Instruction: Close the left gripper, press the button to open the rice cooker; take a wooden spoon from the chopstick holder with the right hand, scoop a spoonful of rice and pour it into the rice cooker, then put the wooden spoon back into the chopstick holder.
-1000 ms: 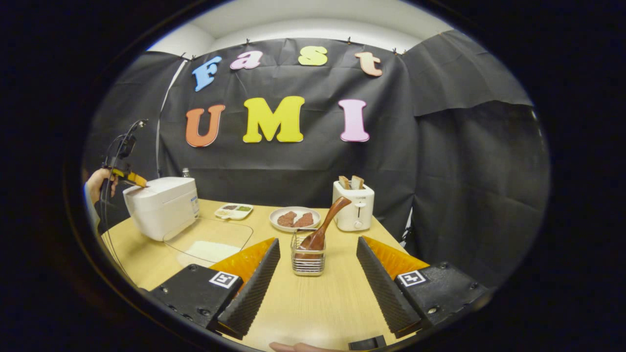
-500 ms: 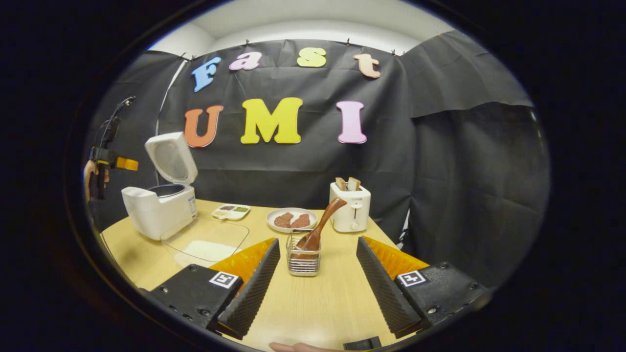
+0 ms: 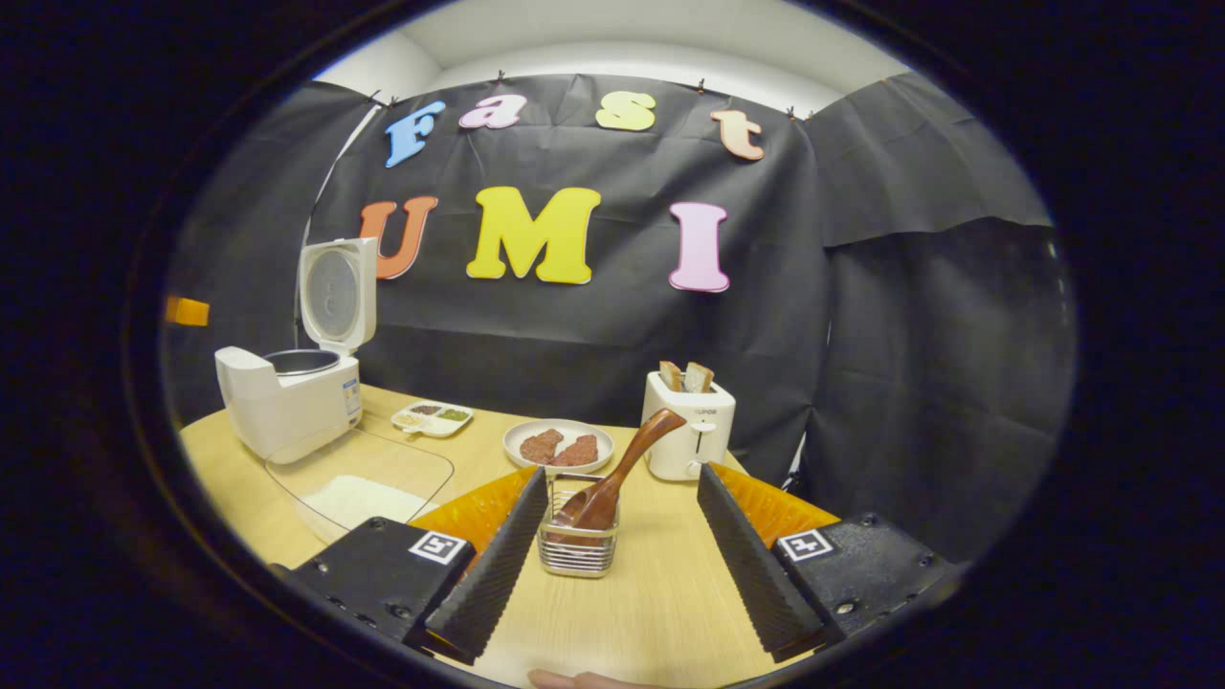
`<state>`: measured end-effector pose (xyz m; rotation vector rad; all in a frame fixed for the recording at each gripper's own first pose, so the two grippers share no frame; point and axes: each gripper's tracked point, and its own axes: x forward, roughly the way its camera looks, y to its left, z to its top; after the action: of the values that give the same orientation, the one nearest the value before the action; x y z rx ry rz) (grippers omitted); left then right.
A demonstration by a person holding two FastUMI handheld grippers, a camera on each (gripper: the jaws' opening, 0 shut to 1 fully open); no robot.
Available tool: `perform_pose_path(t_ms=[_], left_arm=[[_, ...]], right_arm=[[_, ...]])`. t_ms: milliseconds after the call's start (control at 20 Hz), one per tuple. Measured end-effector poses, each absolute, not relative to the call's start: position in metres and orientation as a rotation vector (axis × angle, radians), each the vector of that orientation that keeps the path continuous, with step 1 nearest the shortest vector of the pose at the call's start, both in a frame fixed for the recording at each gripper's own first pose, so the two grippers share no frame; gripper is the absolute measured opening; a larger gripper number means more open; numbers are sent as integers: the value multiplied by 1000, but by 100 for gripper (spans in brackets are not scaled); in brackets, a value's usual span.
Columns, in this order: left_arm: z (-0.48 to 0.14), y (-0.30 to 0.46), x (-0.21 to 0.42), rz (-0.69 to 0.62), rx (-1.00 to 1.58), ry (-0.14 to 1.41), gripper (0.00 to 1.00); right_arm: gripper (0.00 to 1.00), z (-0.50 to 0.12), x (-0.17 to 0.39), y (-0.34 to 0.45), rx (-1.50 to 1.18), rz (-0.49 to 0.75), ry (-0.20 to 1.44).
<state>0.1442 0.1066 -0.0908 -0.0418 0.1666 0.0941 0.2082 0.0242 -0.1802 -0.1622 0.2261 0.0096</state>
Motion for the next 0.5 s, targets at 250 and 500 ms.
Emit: perform_pose_path(t_ms=[250, 500], left_arm=[[-104, 98, 107, 108, 15, 107, 95], [-126, 87, 65, 124, 69, 97, 96]], right_arm=[[99, -198, 263, 9, -192, -30, 242], [99, -221, 307, 6, -95, -38, 291]])
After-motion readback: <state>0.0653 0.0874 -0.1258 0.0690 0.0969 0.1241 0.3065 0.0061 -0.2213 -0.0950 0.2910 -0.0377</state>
